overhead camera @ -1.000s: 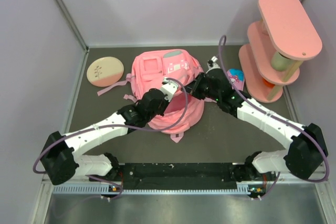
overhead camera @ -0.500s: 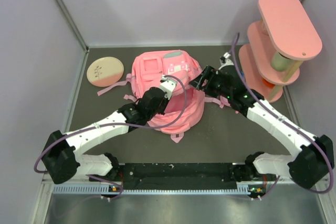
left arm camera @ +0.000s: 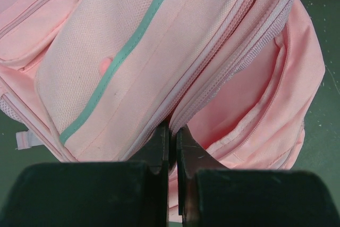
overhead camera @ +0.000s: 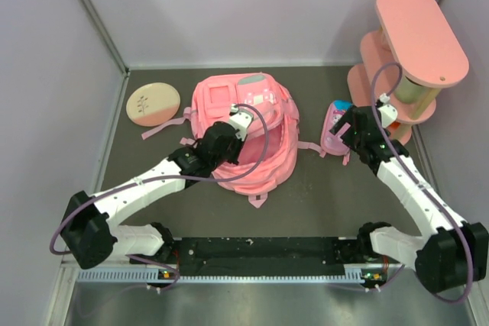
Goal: Pack the student bag
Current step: Pick up the stationery from the center of the board.
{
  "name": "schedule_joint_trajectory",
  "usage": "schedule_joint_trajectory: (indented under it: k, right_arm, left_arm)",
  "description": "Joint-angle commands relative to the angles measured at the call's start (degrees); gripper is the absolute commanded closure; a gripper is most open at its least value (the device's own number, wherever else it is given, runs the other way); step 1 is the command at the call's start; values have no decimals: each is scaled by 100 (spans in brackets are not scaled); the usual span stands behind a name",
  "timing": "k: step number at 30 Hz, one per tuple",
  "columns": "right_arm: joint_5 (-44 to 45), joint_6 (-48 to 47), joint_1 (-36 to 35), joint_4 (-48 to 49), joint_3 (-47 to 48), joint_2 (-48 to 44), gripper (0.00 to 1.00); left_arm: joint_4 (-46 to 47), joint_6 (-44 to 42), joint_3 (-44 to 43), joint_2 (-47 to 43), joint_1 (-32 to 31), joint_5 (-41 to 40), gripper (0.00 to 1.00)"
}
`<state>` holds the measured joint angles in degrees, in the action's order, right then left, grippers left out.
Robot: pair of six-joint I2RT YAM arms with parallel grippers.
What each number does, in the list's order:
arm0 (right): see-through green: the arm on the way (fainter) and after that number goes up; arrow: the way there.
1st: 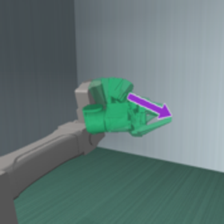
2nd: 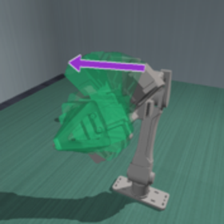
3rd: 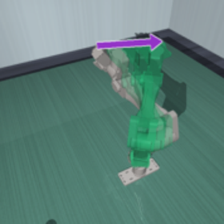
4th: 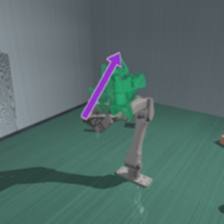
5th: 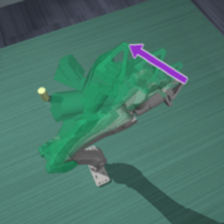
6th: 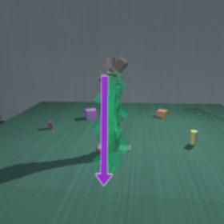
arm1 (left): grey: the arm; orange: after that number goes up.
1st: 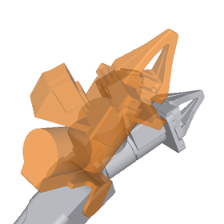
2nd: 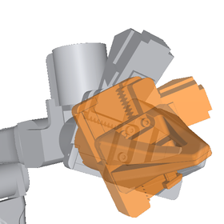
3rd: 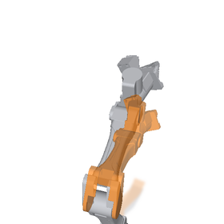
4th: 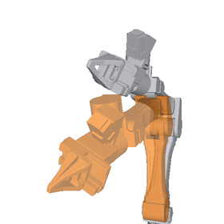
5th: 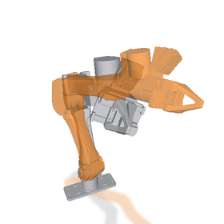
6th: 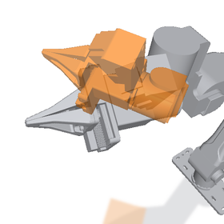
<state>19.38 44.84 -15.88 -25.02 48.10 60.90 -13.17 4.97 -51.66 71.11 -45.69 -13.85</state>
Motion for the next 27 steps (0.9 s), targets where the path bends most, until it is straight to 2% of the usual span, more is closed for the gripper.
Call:
schedule_joint_trajectory:
  k: [1,7,15,19,27]
  right_arm:
    - [356,-229,199,-4,7,316,7]
    - [251,-397,567,462,-55,1151,5]
    - [304,-783,639,980,200,2100,5]
    - [-83,-1091,753,1507,200,2329,5]
    - [-557,-1118,955,1561,499,2900,4]
  left_arm:
    - [183,364,-231,-176,174,13,100]
    - [122,452,-195,-229,254,216,100]
    - [51,505,-81,-396,394,365,100]
    - [-10,531,-90,-396,429,435,100]
    - [-63,549,-125,-300,456,514,100]
